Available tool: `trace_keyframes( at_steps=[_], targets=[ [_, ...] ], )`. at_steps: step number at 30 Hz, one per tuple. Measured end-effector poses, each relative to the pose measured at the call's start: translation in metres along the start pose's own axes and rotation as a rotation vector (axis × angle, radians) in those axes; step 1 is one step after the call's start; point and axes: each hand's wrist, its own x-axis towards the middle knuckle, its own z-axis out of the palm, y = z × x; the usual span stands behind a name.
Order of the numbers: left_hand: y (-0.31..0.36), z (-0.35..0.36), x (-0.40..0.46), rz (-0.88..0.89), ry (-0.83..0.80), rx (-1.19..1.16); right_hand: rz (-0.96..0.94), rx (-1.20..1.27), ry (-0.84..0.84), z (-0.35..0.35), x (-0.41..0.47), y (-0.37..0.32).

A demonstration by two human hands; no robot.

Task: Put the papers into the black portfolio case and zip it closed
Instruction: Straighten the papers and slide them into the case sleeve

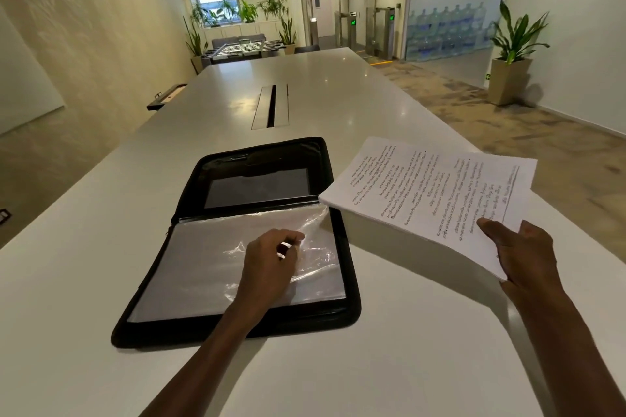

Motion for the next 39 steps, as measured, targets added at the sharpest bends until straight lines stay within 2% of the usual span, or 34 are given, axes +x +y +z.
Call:
trace_keyframes(
  at_steps=[7,14,26,33,39],
  targets=[
    [0.006,0.002,-0.007,0.017,0.111,-0.038,-0.065,-0.098,0.027,-0.006,-0.001,0.000],
    [0.010,0.001,-0.006,0.009,0.108,-0.034,-0.117,-0.186,0.009,-0.010,0.000,-0.002],
    [0.012,0.003,-0.010,-0.019,0.079,0.011,-0.067,-0.286,-0.133,-0.012,-0.015,0.000],
    [0.012,0.013,-0.014,-0.033,0.053,0.119,0.010,-0.294,-0.214,-0.024,-0.012,0.002],
    [0.013,0.033,-0.004,-0.123,0.015,0.318,0.031,-0.292,-0.230,-0.028,-0.014,0.001]
  ],
)
